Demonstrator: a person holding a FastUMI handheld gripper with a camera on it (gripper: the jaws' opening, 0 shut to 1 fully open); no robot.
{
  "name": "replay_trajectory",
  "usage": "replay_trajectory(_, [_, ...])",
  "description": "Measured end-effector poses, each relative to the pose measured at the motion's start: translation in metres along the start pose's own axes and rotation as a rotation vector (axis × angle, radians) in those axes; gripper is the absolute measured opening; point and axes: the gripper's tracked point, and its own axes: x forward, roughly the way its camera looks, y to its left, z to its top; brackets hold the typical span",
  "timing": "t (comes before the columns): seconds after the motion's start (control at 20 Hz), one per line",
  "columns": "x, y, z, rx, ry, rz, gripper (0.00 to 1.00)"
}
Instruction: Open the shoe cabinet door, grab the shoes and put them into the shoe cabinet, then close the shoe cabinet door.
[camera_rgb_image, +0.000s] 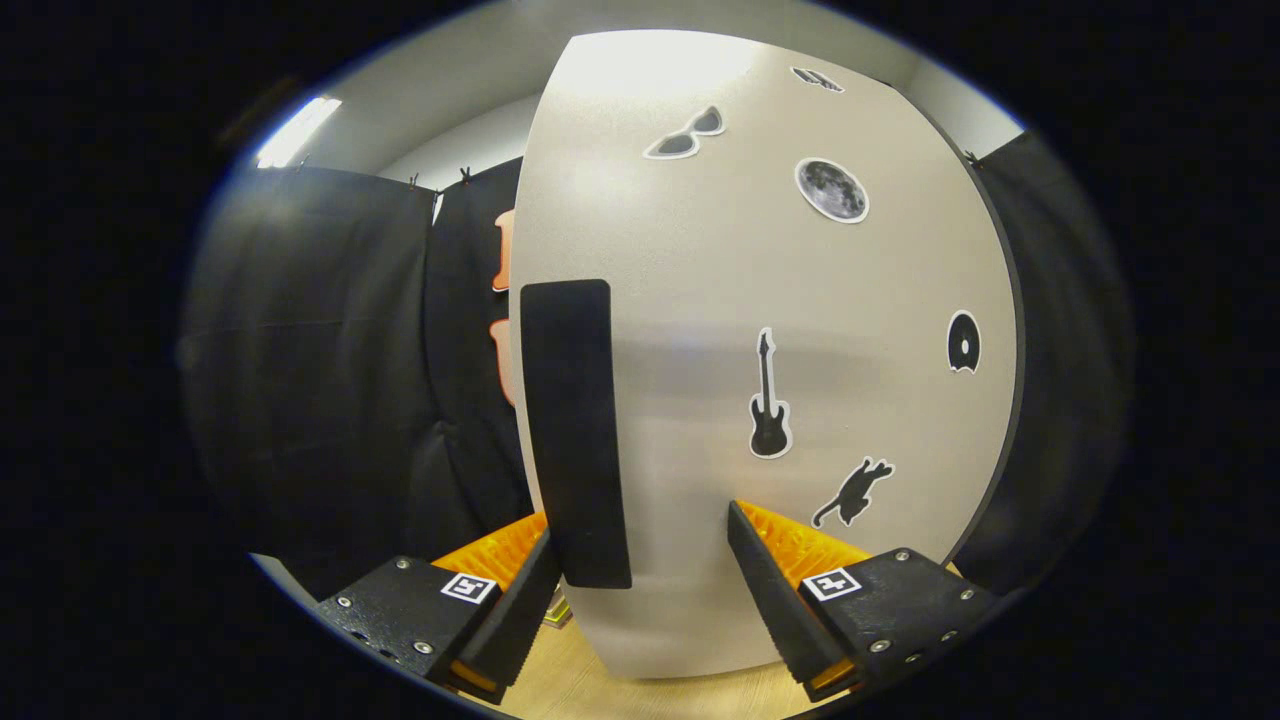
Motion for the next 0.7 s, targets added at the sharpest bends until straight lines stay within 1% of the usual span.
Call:
replay_trajectory(0.35, [0.0064, 0.0, -0.0023, -0.019, -0.031, -0.097, 0.97])
replay_trajectory(0.7, [0.0098, -0.0002, -0.0058, -0.042, -0.037, -0.145, 0.98])
